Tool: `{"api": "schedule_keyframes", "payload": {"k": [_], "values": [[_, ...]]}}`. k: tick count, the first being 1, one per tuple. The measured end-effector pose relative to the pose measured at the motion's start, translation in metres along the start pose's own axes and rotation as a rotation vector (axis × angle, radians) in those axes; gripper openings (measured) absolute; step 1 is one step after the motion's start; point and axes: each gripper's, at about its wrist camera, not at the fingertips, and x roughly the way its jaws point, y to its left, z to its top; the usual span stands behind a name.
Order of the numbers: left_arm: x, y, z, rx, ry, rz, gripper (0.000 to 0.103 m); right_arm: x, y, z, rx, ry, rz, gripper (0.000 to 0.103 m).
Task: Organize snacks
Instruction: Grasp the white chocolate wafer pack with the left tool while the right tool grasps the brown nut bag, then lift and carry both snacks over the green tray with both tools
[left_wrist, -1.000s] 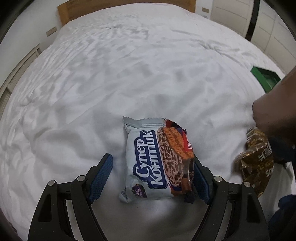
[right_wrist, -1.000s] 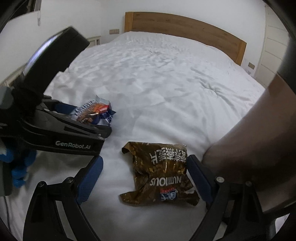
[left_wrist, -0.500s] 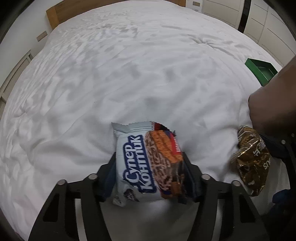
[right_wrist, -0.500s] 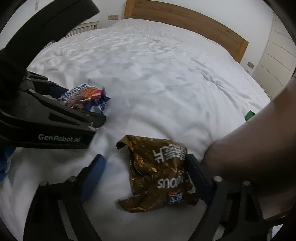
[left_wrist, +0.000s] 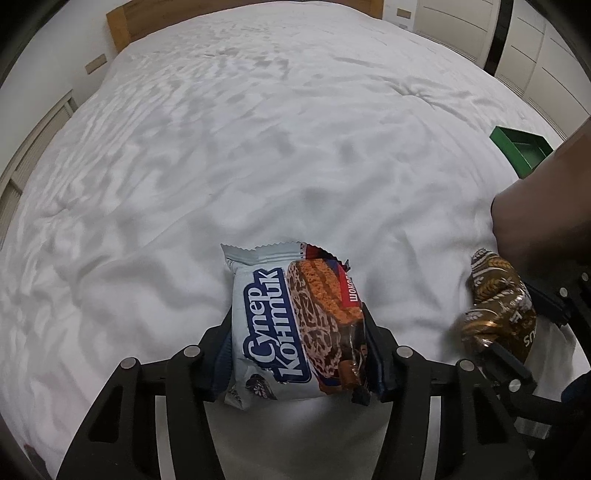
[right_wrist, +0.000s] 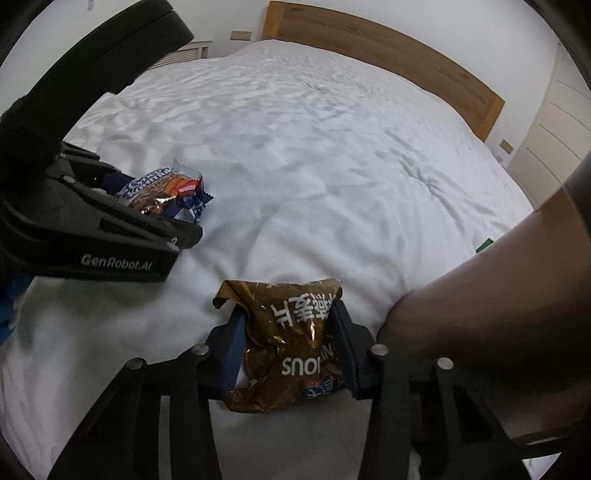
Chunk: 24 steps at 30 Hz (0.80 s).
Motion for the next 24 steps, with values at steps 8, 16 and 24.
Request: {"api": "schedule_keyframes", "payload": {"k": [8, 16, 24], "values": [[-0.024, 0.002, -0.025, -0.015, 0.016, 0.039, 0.05, -0.032, 0.005, -0.008, -0.07, 0.008, 0.057, 0.103], [-0.046, -0.011, -0.06, -0.021, 0.076, 0.083, 0.05, -0.071, 0.005, -0.031, -0.133, 0.063, 0.142, 0.103], [-0.066, -0.046, -0.088, 0.014, 0.118, 0.074, 0.05, -0.111, 0.002, -0.059, -0.216, 0.11, 0.176, 0.103]]}}
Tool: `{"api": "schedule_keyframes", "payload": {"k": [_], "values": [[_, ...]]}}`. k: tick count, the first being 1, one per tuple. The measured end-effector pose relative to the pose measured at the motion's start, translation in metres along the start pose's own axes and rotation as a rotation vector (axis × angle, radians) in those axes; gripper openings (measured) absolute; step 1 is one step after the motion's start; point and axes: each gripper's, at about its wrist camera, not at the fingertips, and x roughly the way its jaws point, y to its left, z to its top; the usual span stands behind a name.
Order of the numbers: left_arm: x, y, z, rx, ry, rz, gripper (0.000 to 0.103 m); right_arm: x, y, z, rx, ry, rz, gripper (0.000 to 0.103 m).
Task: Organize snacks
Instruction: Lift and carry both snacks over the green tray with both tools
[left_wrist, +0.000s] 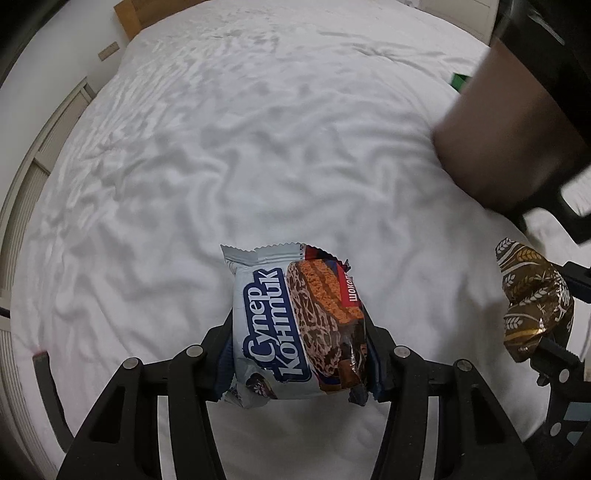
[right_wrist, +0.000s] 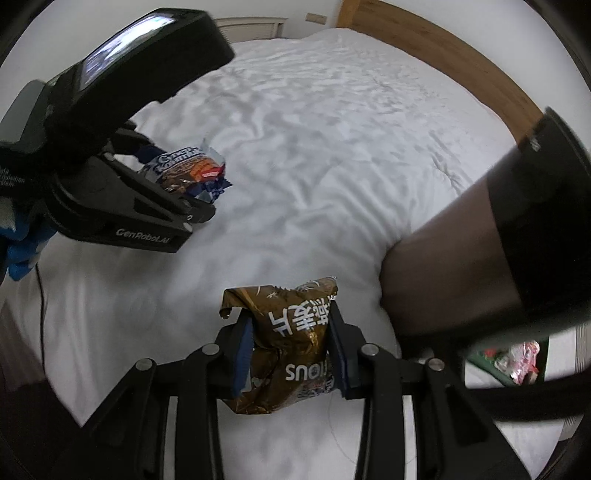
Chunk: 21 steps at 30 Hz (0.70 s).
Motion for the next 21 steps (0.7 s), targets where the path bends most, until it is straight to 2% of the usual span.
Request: {"api": "schedule_keyframes", "payload": {"k": [9, 21], "values": [[-0.017, -0.051, -0.016, 0.079, 0.04, -0.024, 0.05, -0.027, -0.012, -0.045, -0.006, 0.08, 0.004, 0.103], [-0.018, -0.133, -0.032, 0.247, 0.068, -0.083, 0.05, -0.042, -0.067, -0.11, 0.136, 0.178, -0.061, 0.103]]}}
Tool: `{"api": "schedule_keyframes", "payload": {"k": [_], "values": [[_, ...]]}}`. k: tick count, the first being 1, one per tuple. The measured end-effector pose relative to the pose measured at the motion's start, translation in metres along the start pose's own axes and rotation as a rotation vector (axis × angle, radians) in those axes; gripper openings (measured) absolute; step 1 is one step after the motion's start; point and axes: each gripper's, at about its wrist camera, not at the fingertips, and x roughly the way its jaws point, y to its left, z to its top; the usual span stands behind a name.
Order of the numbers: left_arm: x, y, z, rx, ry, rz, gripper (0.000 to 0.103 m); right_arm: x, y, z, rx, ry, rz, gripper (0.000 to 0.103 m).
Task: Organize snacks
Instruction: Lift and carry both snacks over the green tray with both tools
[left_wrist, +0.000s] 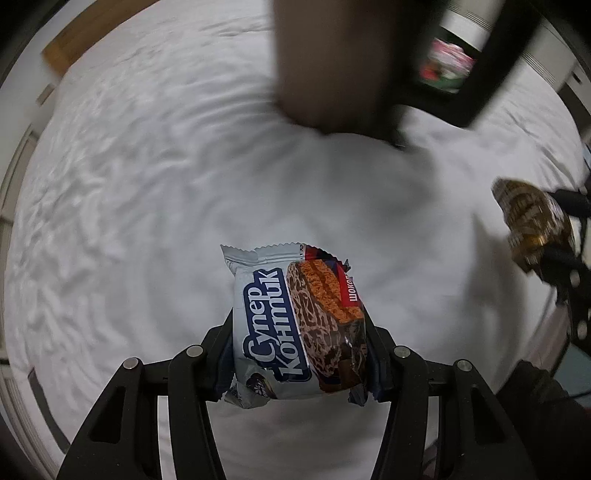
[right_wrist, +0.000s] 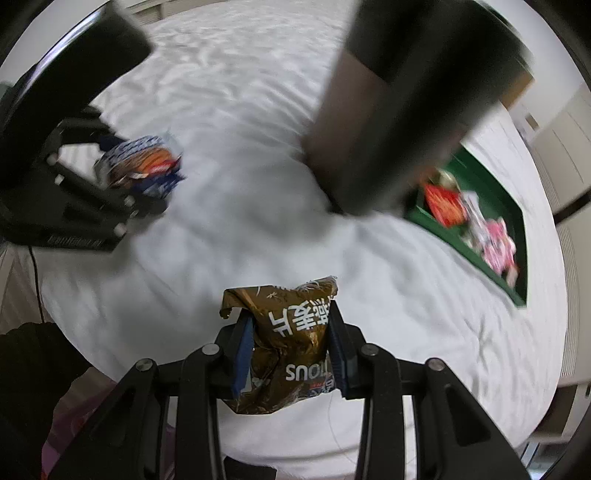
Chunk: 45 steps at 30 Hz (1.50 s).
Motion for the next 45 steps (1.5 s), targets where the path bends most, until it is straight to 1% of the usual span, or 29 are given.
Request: {"api": "schedule_keyframes", "payload": {"k": [2, 6, 13, 17, 22, 24, 29, 31, 34, 39, 45], "values": [[-0.001, -0.021, 0.002, 0.051, -0.003, -0.014, 0.05, -0.001, -0.013, -0.009, 0.028, 0.014, -0.013, 0.103], [-0.005, -0.055, 0.008, 0.123, -0.008, -0.052, 0.05, -0.004, -0.041, -0.026, 0.103, 0.037, -0.048, 0.103], [-0.014, -0.122, 0.03, 0.238, -0.043, -0.122, 0.05, -0.01, -0.097, -0.052, 0.237, 0.059, -0.111, 0.103], [-0.017, -0.153, 0.05, 0.268, -0.063, -0.156, 0.05, -0.014, -0.129, -0.068, 0.299, 0.066, -0.154, 0.103], [-0.019, -0.175, 0.079, 0.26, -0.088, -0.18, 0.05, -0.013, -0.165, -0.081, 0.35, 0.064, -0.195, 0.103], [-0.019, -0.188, 0.092, 0.249, -0.099, -0.186, 0.05, -0.013, -0.18, -0.084, 0.367, 0.056, -0.212, 0.103], [-0.011, -0.201, 0.132, 0.212, -0.115, -0.189, 0.05, -0.01, -0.217, -0.088, 0.407, 0.03, -0.239, 0.103], [-0.01, -0.205, 0.14, 0.186, -0.116, -0.188, 0.05, -0.007, -0.23, -0.088, 0.418, 0.018, -0.246, 0.103], [-0.004, -0.209, 0.163, 0.14, -0.117, -0.18, 0.05, -0.006, -0.252, -0.083, 0.434, -0.013, -0.25, 0.103], [0.004, -0.2, 0.204, 0.008, -0.123, -0.145, 0.05, -0.008, -0.29, -0.063, 0.43, -0.078, -0.256, 0.103], [0.01, -0.178, 0.25, -0.149, -0.163, -0.079, 0.05, -0.004, -0.329, -0.031, 0.4, -0.161, -0.239, 0.103]]}}
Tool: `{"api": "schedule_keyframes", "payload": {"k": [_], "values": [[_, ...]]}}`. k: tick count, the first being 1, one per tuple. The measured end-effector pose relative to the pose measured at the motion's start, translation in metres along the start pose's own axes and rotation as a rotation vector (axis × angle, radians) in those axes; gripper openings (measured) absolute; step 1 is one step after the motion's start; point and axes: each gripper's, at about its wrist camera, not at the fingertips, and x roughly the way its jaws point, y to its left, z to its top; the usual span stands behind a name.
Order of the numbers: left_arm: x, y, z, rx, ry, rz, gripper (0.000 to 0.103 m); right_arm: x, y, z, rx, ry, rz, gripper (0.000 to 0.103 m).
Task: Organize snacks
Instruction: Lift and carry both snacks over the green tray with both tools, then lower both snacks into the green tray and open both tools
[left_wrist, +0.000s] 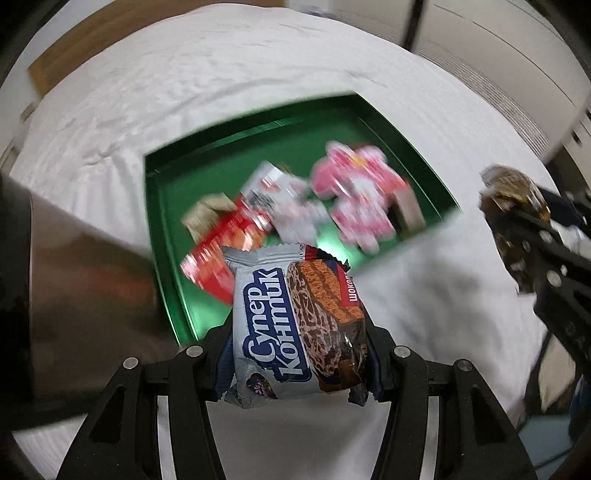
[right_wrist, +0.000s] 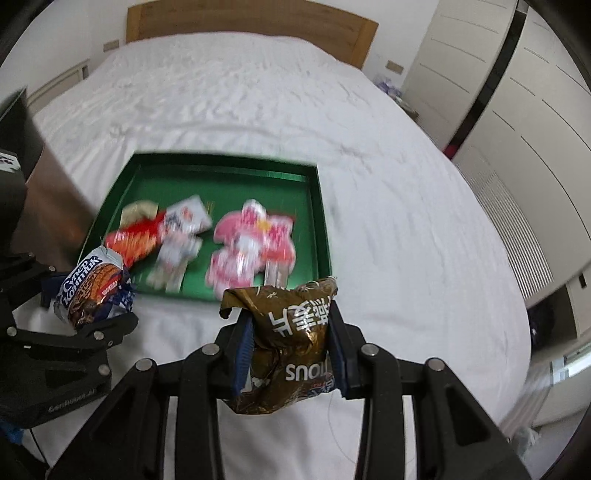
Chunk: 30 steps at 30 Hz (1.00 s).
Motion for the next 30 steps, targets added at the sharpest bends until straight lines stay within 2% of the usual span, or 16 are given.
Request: {"api": "schedule_keyframes", "payload": {"k": [10, 15, 18, 23, 30], "values": [[0.036, 0.037, 0.088, -0.266, -0.105, 0.175, 0.05, 0.062, -0.029, 0.081, 0.059, -0.084, 0.149, 0.103], [0.06, 0.056, 0.108, -0.356, -0.11, 0.239, 0.05, 0.109, -0.029, 0.117, 0.058, -0.09, 0.193, 0.103], [0.071, 0.062, 0.108, -0.36, -0.102, 0.257, 0.05, 0.124, -0.032, 0.118, 0.076, -0.084, 0.213, 0.103], [0.084, 0.066, 0.107, -0.372, -0.091, 0.278, 0.05, 0.123, -0.033, 0.102, 0.103, -0.072, 0.267, 0.103], [0.095, 0.072, 0.108, -0.355, -0.09, 0.314, 0.05, 0.136, -0.005, 0.073, 0.098, -0.016, 0.356, 0.103]]}}
